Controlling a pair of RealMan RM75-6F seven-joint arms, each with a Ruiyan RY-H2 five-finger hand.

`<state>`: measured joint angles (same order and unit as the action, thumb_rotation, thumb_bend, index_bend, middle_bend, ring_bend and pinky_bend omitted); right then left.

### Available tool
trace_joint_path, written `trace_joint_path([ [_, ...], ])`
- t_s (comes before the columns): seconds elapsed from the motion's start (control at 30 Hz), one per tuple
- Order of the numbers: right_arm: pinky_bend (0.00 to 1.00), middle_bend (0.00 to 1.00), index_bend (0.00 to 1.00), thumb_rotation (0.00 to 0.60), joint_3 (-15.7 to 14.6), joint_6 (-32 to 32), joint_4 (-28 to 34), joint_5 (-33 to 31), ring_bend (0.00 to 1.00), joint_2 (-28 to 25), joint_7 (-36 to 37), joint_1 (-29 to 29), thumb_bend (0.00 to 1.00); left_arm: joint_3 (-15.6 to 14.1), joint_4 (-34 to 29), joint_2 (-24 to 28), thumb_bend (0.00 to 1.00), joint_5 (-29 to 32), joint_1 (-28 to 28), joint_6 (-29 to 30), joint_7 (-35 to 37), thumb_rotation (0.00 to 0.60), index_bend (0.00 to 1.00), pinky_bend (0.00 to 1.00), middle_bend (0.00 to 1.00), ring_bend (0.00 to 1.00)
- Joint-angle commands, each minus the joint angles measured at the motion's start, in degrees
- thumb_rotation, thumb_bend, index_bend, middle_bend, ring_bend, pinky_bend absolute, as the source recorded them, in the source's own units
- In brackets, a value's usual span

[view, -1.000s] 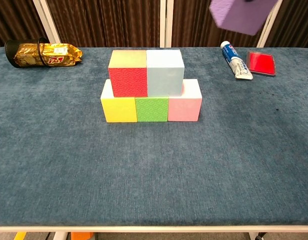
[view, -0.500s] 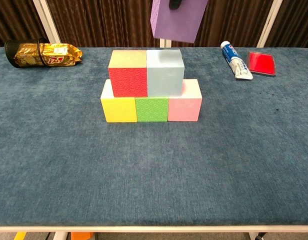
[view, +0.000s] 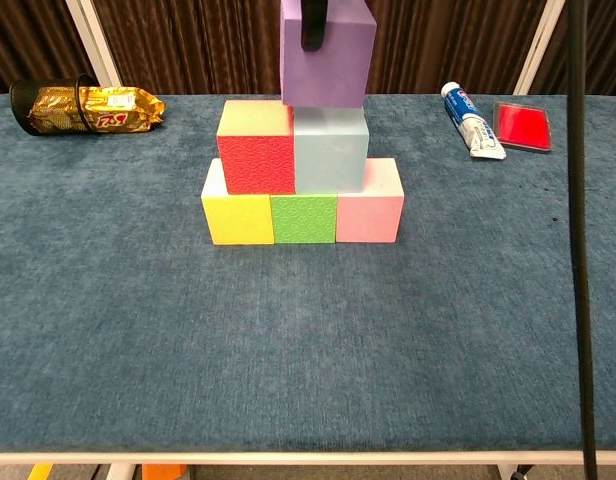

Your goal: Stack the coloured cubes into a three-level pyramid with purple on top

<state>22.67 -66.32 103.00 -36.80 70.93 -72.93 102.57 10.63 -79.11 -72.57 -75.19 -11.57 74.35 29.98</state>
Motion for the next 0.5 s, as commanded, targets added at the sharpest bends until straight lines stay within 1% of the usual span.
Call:
trace_joint_path([
  [0.03,0.0,0.67,0.0,0.6,1.2,-1.7,-0.9,-0.8,0.15,1.3,-1.6,0.4,0.11,-0.1,0.2,0.0,0.22,-0.1,0.1,0.0,0.5,0.6,0.09,0.09,0.09,0.0],
  [0.3,0.0,0.67,0.0,0.6,4.2,-5.3,-2.9,-2.1,0.15,4.4,-5.3,0.8,0.11,-0.2,0.5,0.2,0.22,-0.5,0.2,-0.3,1.7,0.6,0.09,0.09,0.09,0.0],
  [0.5,0.0,0.67,0.0,0.6,6.0,-7.4,-3.5,-2.0,0.15,6.1,-7.3,0.0,0.11,-0.2,0.4,0.5,0.22,-0.7,0.2,-0.3,2.0,0.6,0.09,0.09,0.09,0.0],
])
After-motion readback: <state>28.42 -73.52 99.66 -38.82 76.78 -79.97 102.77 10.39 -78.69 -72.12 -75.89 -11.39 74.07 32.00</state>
